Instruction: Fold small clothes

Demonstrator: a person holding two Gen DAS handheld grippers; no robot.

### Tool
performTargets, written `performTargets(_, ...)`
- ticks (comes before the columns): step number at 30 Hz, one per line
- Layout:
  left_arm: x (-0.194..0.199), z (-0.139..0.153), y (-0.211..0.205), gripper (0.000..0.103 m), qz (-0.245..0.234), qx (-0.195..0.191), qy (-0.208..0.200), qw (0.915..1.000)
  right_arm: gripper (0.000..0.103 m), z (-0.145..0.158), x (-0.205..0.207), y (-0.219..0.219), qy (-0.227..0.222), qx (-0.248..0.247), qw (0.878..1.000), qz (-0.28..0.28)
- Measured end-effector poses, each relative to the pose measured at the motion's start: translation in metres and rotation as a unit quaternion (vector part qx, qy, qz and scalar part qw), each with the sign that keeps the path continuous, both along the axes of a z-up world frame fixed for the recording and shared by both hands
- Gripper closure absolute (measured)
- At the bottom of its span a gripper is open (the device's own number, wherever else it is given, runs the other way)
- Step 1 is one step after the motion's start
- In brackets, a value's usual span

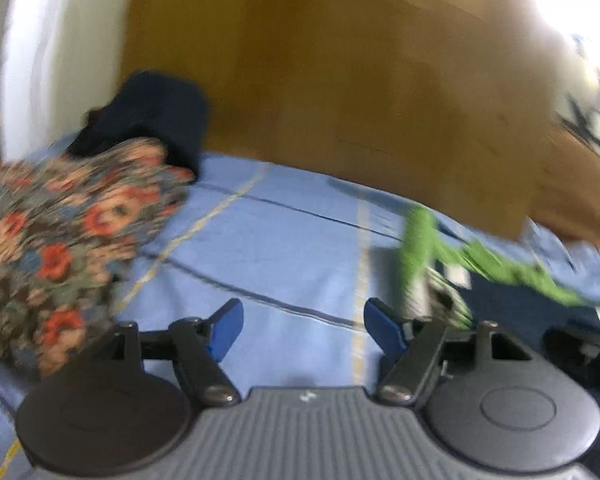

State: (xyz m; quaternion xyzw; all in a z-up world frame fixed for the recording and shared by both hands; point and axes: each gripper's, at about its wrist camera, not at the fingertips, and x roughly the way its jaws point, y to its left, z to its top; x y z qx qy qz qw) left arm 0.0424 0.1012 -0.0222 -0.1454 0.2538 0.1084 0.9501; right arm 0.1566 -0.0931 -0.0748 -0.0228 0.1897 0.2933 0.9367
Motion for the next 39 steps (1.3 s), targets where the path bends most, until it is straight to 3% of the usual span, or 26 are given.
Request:
performTargets(3,0.002,-0.002,0.016,0.035,0.029,-0.019,0.004,0.9994,0.058,0.001,0.016,0.031,0.004,-0.028,0.999,0.041)
performTargets(6,0.004,-0.003,0.02,0.035,0.028,-0.027,0.012,0.9992,0.058,-0.003,0.037,0.055,0.032,-0.047,0.997,0.06)
performTargets(7,0.005,-0.004,0.019,0.035,0.024,-0.025,0.013,0.9993,0.063,-0.005,0.044,0.06,0.039,-0.051,0.996,0.057)
performTargets(8,0.005,-0.004,0.019,0.035,0.022,-0.023,0.013,0.9994,0.09,-0.007,0.049,0.062,0.047,-0.052,0.996,0.059)
performTargets(11,0.002,-0.003,0.018,0.034,0.021,-0.018,0.005,0.9996,0.092,0.001,0.052,0.058,0.058,-0.021,0.997,0.047)
performTargets(15,0.002,-0.002,0.015,0.033,0.026,-0.012,0.002,0.9996,0.092,0.029,0.043,0.021,0.052,0.085,0.995,0.012)
performTargets(19,-0.001,0.007,0.005,0.03,0.023,0.008,-0.007,0.9997,0.092,0.047,0.036,-0.05,0.053,0.208,0.975,-0.063)
performTargets(23,0.003,0.025,-0.015,0.026,-0.011,0.024,-0.026,0.9993,0.093,0.031,0.021,-0.124,0.036,0.203,0.961,-0.184)
performTargets(26,0.022,0.038,-0.045,0.025,-0.06,0.027,-0.024,0.9975,0.092,0.007,0.017,-0.165,0.07,0.211,0.945,-0.242)
performTargets(30,0.052,0.044,-0.102,0.026,-0.142,0.035,-0.021,0.9891,0.085,-0.025,0.024,-0.179,0.132,0.177,0.943,-0.251)
performTargets(32,0.064,0.041,-0.133,0.034,-0.185,0.048,-0.014,0.9815,0.078,-0.033,0.021,-0.189,0.143,0.189,0.934,-0.268)
performTargets(34,0.075,0.035,-0.158,0.065,-0.229,0.045,0.0,0.9724,0.074,-0.031,0.009,-0.196,0.12,0.214,0.923,-0.295)
performTargets(35,0.079,0.031,-0.168,0.069,-0.246,0.041,0.007,0.9683,0.075,-0.025,0.004,-0.196,0.096,0.217,0.923,-0.302)
performTargets(37,0.084,0.023,-0.184,0.085,-0.267,0.035,0.015,0.9628,0.075,-0.017,-0.004,-0.191,0.058,0.206,0.932,-0.292)
performTargets(39,0.089,0.014,-0.195,0.089,-0.28,0.032,0.024,0.9591,0.076,-0.01,-0.004,-0.185,0.045,0.2,0.944,-0.258)
